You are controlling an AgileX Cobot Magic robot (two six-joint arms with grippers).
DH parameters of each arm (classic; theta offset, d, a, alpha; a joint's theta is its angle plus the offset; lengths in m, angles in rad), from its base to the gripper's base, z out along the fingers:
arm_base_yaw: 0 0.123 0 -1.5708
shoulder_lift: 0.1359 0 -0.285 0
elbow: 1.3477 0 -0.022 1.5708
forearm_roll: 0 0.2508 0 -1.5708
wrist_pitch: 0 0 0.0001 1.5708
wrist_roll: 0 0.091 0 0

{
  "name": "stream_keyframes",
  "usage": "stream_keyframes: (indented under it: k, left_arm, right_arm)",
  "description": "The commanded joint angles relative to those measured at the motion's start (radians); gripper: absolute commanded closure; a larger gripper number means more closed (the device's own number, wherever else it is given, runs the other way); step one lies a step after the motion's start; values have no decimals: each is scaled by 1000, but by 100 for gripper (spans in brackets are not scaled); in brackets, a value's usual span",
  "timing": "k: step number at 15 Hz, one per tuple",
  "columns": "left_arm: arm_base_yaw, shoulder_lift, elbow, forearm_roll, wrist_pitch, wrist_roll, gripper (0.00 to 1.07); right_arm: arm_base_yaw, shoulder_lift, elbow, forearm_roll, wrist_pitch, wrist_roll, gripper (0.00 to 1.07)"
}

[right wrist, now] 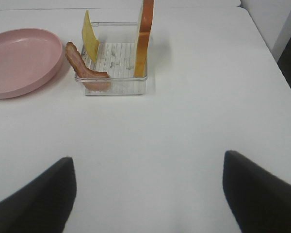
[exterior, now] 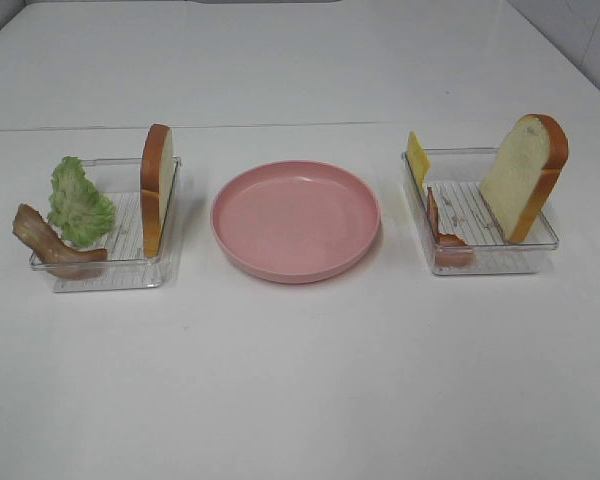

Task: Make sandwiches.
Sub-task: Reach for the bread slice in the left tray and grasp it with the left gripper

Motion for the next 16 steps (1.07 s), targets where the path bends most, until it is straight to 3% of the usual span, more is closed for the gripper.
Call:
stream_keyframes:
  k: [1, 16]
  left_arm:
    - [-6, -21, 1, -1, -9, -8, 34]
    - [-6, -21, 1, -1, -10, -8, 34]
  right_arm:
    - [2, -11, 1, -6, -7, 11, 29]
    - [2, -11, 1, -6, -7, 11, 29]
